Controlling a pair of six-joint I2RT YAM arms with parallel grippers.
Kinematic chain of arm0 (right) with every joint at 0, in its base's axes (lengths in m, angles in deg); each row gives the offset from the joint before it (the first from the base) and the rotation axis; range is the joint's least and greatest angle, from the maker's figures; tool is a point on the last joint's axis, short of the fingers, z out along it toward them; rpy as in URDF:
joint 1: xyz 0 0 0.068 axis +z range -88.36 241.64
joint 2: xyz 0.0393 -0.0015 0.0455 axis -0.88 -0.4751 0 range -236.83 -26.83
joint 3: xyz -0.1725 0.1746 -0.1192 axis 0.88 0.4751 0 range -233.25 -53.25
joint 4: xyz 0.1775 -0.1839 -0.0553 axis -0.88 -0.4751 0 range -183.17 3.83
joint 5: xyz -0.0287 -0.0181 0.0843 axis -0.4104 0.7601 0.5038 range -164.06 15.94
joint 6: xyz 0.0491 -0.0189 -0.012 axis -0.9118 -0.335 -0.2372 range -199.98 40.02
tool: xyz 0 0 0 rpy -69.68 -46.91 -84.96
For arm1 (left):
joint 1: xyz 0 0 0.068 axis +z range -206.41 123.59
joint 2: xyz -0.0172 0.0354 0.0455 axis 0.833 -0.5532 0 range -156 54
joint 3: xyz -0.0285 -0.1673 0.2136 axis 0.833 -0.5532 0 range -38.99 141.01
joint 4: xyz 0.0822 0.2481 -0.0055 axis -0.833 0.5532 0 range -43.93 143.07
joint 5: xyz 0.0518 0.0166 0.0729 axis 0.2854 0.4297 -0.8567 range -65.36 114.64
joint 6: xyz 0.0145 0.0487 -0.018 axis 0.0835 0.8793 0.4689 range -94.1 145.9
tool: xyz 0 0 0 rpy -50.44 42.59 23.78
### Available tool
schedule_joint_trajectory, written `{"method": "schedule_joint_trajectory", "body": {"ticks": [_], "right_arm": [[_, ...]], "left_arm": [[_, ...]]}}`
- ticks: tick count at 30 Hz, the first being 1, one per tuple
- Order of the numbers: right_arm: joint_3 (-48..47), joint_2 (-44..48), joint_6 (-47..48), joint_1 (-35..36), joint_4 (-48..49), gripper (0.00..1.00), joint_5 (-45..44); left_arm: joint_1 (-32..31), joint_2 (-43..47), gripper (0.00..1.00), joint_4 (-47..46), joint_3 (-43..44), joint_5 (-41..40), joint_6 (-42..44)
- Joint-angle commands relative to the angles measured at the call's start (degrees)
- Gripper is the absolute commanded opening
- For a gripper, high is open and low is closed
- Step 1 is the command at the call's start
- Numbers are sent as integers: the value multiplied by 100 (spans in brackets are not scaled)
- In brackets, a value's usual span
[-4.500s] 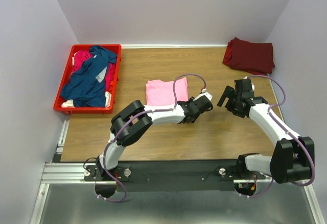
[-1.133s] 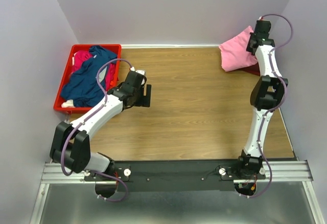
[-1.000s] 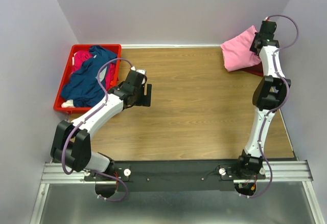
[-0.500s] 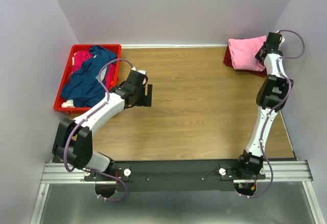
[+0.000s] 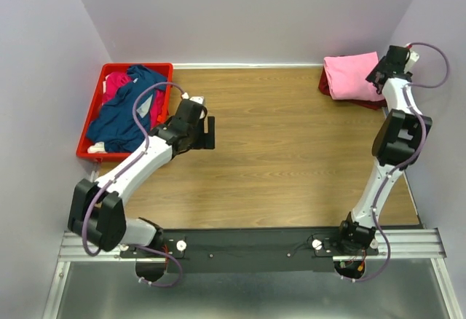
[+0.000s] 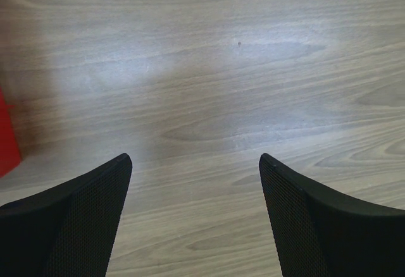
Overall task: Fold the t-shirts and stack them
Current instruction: Neatly place the folded tshirt to the corner, then reset both grippers
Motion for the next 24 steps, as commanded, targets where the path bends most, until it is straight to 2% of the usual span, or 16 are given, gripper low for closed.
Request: {"method": "schedule_joint_trajectory", "body": {"ticks": [1,5,6,7,11,12,14,15,16,18,19,24], "right_arm": [[640,1094,-71,148,54,81,-256],[1545,2297,-325,227,28,89,112],[1790,2857,-430,227,27,99,426],[1993,3149,-483,227,19,100,586],[3161,4774,-519,227,10,100,1386],[3590,5422,-467,227,1,100,1614],[4267,6181,-370,227,-51,100,2027],[4506,6506,-352,227,-104,100,2081],[4709,7293,-361,227,-165,100,2117],[5122,8096,-387,227,-262,100,2170],[5481,8814,-483,218,-280,100,2161],[6502,10507,-870,227,-298,100,2046]], "left_arm": [[26,664,90,70,-89,-379,-31],[27,1305,90,193,-106,-863,30],[35,1567,90,210,-89,-959,65],[27,1709,91,245,-106,-1125,65],[35,2386,93,316,-115,-1574,4],[35,2648,93,325,-115,-1636,-22],[35,2957,93,360,-168,-1899,-303],[27,3115,93,351,-185,-1961,-391],[35,3439,93,325,-290,-2058,-513],[27,3783,94,290,-431,-2277,-778],[27,4089,95,176,-614,-2365,-822],[35,5023,96,-527,-1318,-2568,-901]]}}
